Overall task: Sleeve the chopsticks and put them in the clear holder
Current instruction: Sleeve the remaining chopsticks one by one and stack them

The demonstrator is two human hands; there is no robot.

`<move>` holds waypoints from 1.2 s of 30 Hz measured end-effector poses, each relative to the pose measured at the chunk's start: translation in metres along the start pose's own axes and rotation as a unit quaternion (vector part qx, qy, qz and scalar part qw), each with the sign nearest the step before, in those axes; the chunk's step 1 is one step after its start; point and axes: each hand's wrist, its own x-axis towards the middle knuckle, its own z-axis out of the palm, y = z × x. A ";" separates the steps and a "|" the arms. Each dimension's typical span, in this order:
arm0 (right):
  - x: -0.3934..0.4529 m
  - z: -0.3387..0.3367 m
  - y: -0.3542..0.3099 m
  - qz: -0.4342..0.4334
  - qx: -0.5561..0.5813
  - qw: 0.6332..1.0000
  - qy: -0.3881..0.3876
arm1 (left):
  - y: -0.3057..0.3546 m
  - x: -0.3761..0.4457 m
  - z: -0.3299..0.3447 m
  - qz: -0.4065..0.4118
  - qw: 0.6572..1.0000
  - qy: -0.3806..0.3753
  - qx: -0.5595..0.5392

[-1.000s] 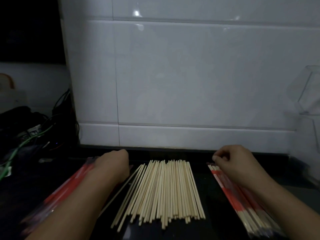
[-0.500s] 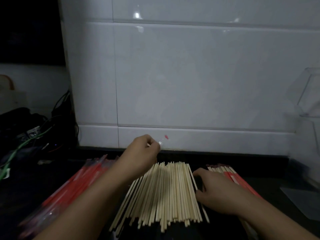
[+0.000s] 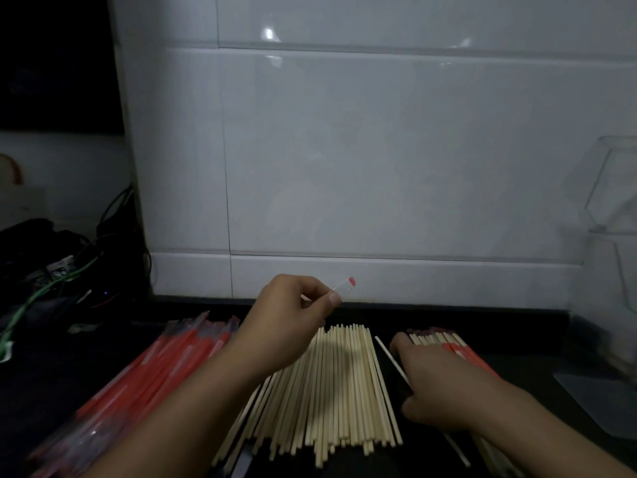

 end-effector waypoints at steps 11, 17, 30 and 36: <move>0.012 -0.007 0.012 0.002 0.388 0.905 0.173 | -0.003 0.000 0.000 0.020 0.999 -0.030 -0.008; 0.007 -0.014 0.007 -0.069 0.593 0.753 0.276 | -0.002 0.001 0.000 0.001 0.999 -0.018 -0.037; -0.003 -0.023 0.003 -0.054 0.671 0.638 0.373 | 0.000 -0.001 0.001 0.021 0.997 -0.048 -0.059; 0.000 -0.024 0.011 -0.033 0.705 0.596 0.382 | 0.002 0.000 0.000 0.012 0.994 -0.055 -0.094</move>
